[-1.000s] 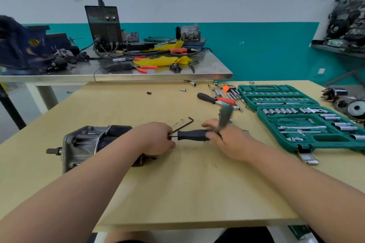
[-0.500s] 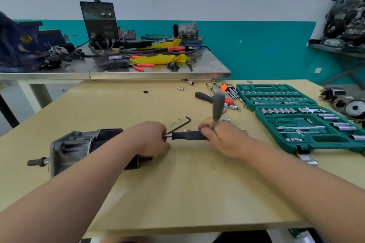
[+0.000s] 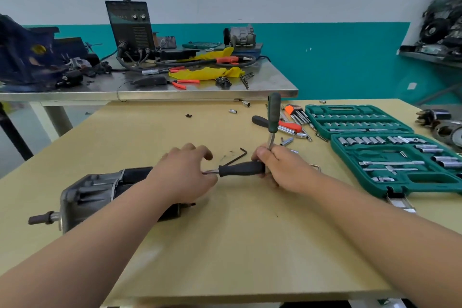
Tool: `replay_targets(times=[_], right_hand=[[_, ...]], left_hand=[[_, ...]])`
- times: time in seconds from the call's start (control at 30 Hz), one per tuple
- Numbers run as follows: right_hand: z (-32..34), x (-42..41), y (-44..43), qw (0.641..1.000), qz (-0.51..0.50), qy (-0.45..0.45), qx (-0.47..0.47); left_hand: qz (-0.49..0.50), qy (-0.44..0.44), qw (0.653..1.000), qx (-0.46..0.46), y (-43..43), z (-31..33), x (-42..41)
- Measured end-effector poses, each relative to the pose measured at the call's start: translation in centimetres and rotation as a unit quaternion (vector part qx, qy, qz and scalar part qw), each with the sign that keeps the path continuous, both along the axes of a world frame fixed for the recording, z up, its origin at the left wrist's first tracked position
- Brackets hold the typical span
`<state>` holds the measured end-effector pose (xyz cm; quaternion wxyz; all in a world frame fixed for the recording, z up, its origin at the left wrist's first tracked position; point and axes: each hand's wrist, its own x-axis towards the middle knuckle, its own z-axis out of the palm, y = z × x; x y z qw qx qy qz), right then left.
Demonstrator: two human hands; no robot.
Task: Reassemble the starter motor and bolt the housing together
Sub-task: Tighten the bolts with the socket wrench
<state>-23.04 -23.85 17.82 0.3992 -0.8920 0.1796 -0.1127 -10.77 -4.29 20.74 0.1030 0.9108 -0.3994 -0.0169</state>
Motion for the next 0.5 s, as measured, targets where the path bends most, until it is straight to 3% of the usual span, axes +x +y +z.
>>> replay_targets(times=[0.03,0.1,0.17,0.23,0.3,0.4,0.5], right_hand=[[-0.1,0.0,0.0,1.000,0.007,0.016,0.009],[-0.2,-0.2,-0.1,0.999,0.033,0.037,-0.006],[0.4,-0.2,0.1,0.997,0.044,0.060,-0.004],[0.7,0.3,0.6,0.996,0.026,0.086,0.007],[0.9,0.7,0.9,0.989,-0.026,0.127,0.070],[1.2,0.4,0.9,0.942,-0.059,0.196,0.267],[0.8,-0.5,0.7,0.953,-0.021,0.174,0.245]], left_hand=[[0.030,-0.020,0.999,-0.024,1.1,0.4,0.6],[0.098,-0.092,0.990,0.044,3.5,1.3,3.0],[0.159,-0.019,0.979,0.125,5.4,2.1,4.6],[0.155,0.055,0.974,0.155,5.9,2.1,4.9],[0.150,0.079,0.978,0.121,5.9,1.9,5.0],[0.157,0.130,0.979,0.020,6.7,1.5,5.3],[0.121,0.135,0.983,0.012,7.2,1.4,5.0]])
